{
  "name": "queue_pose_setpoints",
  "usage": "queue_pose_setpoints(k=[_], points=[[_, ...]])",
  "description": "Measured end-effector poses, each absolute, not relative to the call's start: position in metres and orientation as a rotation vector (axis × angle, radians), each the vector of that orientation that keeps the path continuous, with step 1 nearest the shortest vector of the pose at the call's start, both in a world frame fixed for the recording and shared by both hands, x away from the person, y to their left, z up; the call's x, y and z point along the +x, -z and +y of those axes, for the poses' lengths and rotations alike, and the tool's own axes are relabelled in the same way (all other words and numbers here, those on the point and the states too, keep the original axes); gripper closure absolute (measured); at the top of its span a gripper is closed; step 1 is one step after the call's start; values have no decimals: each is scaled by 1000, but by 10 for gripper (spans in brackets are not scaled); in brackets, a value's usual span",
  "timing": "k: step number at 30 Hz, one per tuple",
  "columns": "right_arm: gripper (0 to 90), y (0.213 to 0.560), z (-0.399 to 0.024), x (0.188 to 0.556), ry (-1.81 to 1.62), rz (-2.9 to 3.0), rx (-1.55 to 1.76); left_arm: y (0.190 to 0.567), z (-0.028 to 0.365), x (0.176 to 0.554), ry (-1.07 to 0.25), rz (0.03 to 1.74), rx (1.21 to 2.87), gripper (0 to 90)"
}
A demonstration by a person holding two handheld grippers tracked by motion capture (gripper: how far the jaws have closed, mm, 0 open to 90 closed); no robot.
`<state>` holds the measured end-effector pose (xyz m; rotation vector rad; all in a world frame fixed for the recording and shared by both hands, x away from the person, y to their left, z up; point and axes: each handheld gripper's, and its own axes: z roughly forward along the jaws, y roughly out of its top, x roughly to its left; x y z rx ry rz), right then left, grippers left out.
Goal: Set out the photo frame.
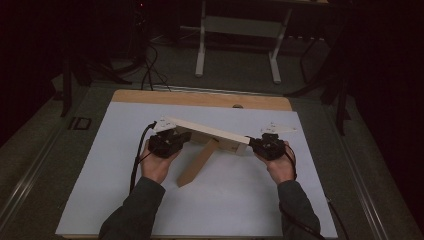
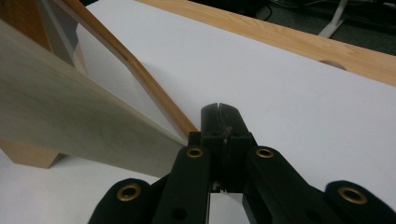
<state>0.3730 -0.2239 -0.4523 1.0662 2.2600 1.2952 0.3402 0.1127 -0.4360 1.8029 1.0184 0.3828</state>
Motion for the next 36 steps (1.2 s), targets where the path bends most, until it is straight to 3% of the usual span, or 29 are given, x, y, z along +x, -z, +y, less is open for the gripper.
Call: queue_pose_setpoints(k=[36], points=[[897, 438, -218, 373, -1351, 2308, 989, 432, 94, 346, -386, 985, 1858, 900]])
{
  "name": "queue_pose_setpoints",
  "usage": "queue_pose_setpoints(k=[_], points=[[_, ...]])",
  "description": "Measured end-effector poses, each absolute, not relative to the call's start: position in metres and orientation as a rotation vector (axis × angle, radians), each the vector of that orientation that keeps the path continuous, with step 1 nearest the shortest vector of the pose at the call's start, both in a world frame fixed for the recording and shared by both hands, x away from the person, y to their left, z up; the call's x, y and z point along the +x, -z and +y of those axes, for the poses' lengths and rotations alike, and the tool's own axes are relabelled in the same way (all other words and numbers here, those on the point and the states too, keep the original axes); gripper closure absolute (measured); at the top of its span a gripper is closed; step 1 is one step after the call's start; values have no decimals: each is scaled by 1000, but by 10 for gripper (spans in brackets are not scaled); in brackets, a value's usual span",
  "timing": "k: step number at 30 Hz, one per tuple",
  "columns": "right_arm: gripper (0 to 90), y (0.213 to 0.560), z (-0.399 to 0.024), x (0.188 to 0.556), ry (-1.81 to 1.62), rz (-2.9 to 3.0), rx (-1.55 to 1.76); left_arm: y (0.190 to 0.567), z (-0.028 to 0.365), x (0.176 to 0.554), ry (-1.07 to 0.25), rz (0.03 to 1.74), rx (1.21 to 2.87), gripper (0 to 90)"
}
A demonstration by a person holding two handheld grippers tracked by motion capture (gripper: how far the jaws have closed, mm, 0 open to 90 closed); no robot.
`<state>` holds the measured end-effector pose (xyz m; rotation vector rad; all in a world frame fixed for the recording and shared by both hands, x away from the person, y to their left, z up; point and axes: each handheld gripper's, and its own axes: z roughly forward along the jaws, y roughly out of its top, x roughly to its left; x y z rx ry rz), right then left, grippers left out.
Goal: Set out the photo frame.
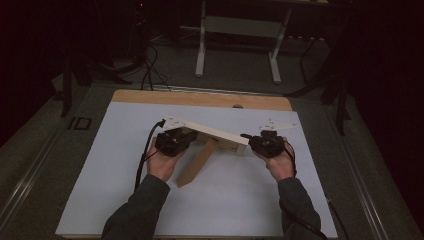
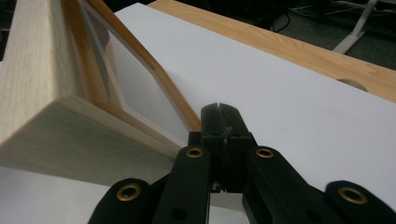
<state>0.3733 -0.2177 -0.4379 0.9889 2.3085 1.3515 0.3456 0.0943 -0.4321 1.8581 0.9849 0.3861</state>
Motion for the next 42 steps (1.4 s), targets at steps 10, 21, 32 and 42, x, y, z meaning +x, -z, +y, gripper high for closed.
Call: queue_pose_setpoints(k=[10, 21, 32, 42], points=[[897, 438, -216, 372, -1356, 2324, 976, 431, 86, 346, -370, 965, 1869, 900], [897, 437, -213, 368, -1375, 2331, 953, 432, 82, 345, -363, 953, 1870, 900], [897, 436, -211, 364, -1386, 2339, 935, 432, 78, 345, -353, 944, 1876, 900], [897, 435, -209, 362, -1419, 2344, 929, 432, 71, 344, -353, 926, 1893, 900]])
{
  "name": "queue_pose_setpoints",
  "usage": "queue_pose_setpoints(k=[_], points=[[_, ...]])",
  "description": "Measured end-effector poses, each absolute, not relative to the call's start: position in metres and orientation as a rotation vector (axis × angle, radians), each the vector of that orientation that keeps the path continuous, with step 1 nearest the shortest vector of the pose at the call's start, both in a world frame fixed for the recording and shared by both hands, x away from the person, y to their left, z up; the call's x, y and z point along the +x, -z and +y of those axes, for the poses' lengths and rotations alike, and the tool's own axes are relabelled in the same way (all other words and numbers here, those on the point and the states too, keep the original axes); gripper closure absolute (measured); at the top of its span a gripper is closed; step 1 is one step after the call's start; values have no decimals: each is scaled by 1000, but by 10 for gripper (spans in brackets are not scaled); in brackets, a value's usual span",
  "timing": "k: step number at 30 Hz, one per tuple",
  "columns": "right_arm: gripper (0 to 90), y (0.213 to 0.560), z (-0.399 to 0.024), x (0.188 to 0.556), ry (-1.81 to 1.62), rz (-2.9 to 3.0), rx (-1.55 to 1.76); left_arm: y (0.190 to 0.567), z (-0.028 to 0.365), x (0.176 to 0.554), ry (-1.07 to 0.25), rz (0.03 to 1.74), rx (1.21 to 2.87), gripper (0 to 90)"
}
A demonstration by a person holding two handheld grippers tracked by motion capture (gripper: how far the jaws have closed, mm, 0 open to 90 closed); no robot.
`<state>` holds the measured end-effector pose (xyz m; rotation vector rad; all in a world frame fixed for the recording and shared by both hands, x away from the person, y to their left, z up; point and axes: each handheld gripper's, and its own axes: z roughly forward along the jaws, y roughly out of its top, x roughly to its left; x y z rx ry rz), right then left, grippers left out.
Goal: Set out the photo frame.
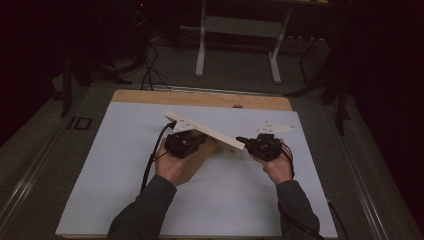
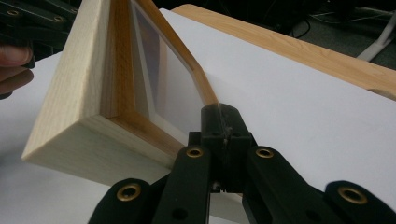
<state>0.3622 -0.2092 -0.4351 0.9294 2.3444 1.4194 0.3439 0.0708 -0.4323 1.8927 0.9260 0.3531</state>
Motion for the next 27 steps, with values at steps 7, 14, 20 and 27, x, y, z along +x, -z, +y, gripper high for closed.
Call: queue_pose_setpoints(k=[7, 14, 20, 27], points=[[898, 435, -209, 362, -1425, 2353, 920, 432, 64, 341, -343, 905, 1904, 900], [898, 435, -209, 360, -1429, 2356, 914, 432, 57, 340, -343, 891, 1920, 900], [898, 435, -207, 358, -1435, 2365, 897, 432, 56, 340, -345, 894, 1918, 900], [899, 434, -202, 355, -1437, 2391, 855, 432, 58, 343, -336, 902, 1909, 900]])
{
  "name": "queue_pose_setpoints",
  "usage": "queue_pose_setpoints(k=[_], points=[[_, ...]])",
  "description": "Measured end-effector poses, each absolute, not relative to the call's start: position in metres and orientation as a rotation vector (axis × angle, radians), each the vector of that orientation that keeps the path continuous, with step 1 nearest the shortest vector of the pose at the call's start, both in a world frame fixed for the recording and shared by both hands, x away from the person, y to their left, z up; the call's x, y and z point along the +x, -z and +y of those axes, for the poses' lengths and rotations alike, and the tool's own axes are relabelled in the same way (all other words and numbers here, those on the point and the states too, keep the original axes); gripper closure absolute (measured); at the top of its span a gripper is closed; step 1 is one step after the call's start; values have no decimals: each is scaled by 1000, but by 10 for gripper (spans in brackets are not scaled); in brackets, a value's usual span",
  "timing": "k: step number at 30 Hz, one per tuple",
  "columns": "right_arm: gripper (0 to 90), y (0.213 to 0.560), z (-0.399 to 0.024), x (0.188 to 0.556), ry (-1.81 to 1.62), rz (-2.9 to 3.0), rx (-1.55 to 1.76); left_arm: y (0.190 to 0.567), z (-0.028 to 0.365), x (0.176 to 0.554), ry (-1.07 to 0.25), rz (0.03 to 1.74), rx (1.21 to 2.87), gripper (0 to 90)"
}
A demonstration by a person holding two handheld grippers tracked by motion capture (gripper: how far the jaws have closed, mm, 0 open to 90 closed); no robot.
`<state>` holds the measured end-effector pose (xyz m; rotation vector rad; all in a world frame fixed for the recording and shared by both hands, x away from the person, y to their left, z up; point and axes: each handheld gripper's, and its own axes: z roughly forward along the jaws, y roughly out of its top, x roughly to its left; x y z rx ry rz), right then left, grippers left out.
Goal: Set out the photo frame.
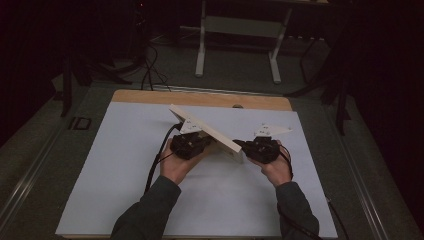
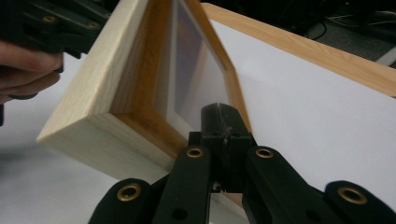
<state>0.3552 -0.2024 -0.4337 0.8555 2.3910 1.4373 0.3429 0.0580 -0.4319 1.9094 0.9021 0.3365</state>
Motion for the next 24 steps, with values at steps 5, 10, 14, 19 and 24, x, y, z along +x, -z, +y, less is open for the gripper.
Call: queue_pose_setpoints(k=[5, 10, 14, 19, 24], points=[[898, 434, -199, 353, -1441, 2404, 836, 432, 59, 345, -336, 897, 1917, 900], [898, 433, -197, 352, -1439, 2419, 814, 431, 61, 347, -321, 896, 1919, 900], [898, 433, -197, 350, -1448, 2423, 802, 430, 62, 349, -313, 889, 1929, 900], [899, 432, -196, 349, -1448, 2430, 785, 429, 63, 352, -309, 872, 1946, 900], [898, 431, -195, 347, -1455, 2433, 766, 428, 65, 354, -310, 859, 1960, 900]])
